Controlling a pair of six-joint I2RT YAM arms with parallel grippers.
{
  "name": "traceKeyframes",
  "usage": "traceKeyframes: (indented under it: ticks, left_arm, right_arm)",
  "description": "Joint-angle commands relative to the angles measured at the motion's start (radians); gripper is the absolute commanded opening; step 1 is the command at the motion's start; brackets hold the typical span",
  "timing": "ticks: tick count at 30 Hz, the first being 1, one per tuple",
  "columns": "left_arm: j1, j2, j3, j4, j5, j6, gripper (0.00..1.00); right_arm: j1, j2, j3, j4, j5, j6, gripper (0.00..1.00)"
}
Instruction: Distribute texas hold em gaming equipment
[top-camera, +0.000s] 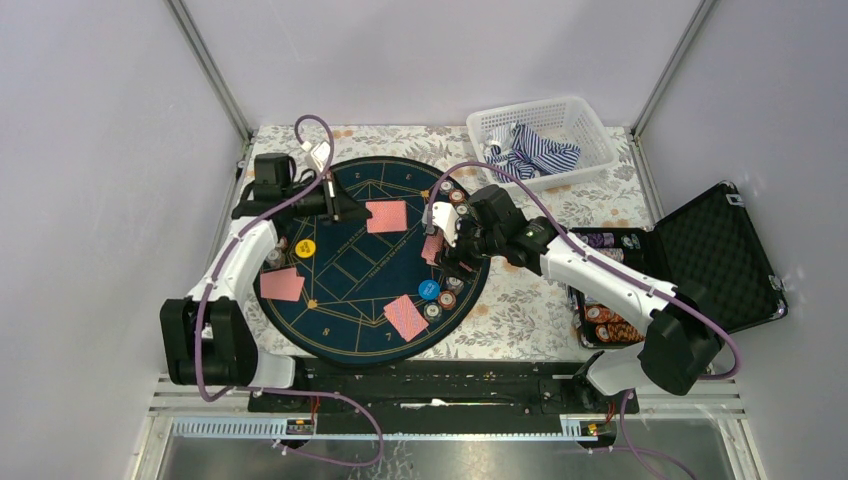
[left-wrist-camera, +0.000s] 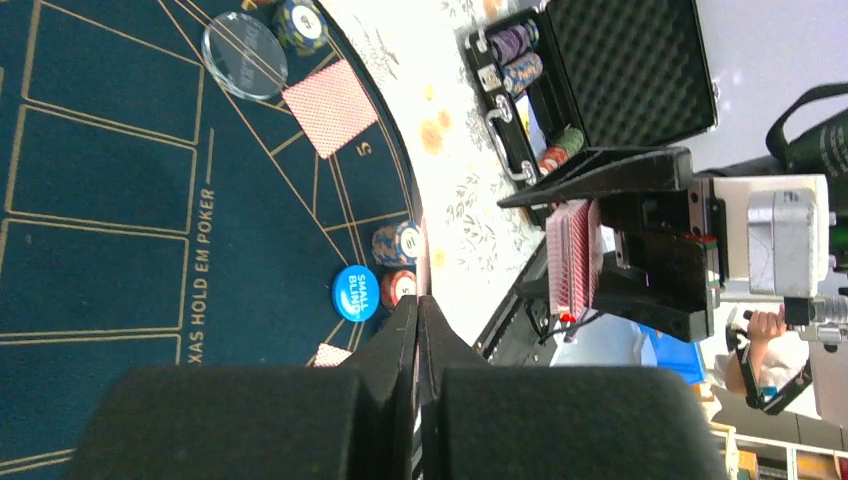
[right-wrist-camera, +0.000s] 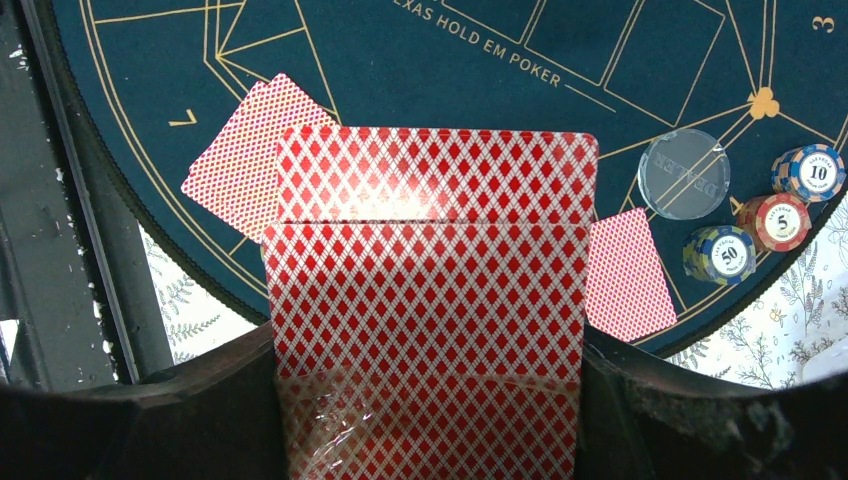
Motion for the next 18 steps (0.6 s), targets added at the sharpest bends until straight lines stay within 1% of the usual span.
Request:
traceKeyframes:
  ticks: [1,3,6,11,14,18]
  left_arm:
    - [0.021,0.038,0.005,0.141,0.027,-0.078,0.0]
    - [0.014,0.063,-0.024,0.263,0.021,-0.182,0.0]
    - [-0.011,0.125,-0.049,0.422,0.014,-0.291,0.0]
    - [-0.11,0.233,-0.063,0.615,-0.015,-0.375,0.0]
    - [-0.178,0.289,-0.06,0.699,-0.053,-0.399,0.0]
    - [-0.235,0.379,-0.042,0.793,-0.074,-0.47,0.0]
  right_arm:
    - [-0.004,-0.032,0.03,0.067,-0.015,0.002,0.0]
    - [-0.004,-0.03,0.032,0.067,-0.014,0.003,0.0]
    - [-0.004,-0.033,0.037,0.061,-0.011,0.003,0.0]
    - [-0.006,-0.035,0.044,0.049,0.003,-0.006,0.0]
    - [-0.011,-0.033,0.058,0.037,0.006,-0.009,0.0]
    - [-0.018,-0.034,0.071,0.015,0.011,-0.014,0.0]
